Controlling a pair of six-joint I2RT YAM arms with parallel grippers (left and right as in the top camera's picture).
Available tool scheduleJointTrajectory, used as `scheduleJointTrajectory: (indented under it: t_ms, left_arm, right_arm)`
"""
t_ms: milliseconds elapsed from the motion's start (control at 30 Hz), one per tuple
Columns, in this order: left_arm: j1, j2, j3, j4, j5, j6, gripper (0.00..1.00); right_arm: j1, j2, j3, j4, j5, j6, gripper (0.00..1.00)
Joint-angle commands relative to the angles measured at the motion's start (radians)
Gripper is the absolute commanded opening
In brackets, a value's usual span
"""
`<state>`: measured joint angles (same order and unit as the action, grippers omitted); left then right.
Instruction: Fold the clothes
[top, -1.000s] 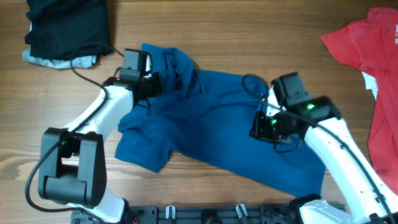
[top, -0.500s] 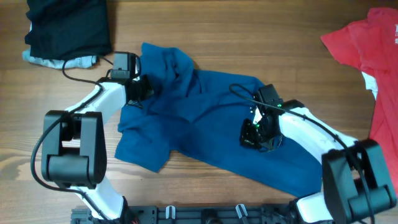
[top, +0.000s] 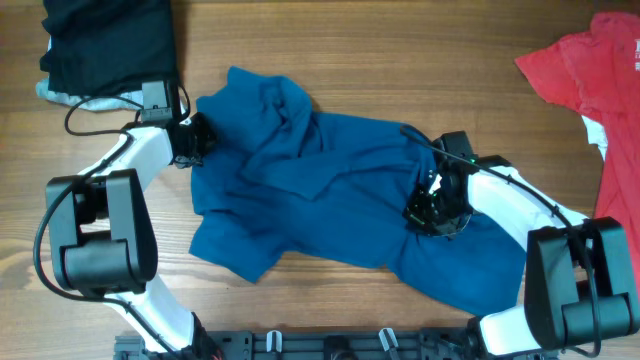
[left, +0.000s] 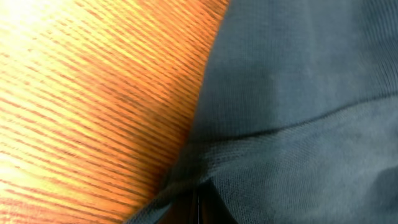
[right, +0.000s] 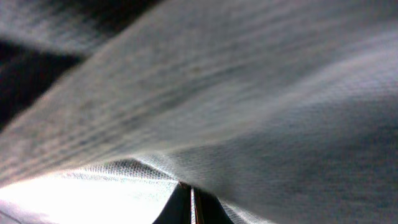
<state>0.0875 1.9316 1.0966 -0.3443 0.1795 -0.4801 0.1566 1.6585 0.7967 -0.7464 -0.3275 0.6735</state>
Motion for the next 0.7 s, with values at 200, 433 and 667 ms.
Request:
scheduleJointTrajectory:
  t_ms: [200, 433, 667]
  left_arm:
    - [0.258, 0.109, -0.050, -0.142, -0.260, -0.199, 0.04]
    - [0.402, 0.109, -0.050, -0.270, -0.252, -0.293, 0.04]
    - [0.418, 0.090, -0.050, -0.342, -0.158, -0.339, 0.04]
  right_arm:
    - [-0.123, 0.020, 0.023, 0.002, 0.183, -0.077, 0.07]
    - [-0.124, 0.020, 0.199, 0.009, 0.179, -0.191, 0.16]
    - [-0.124, 0.016, 0.435, -0.121, 0.179, -0.254, 0.04]
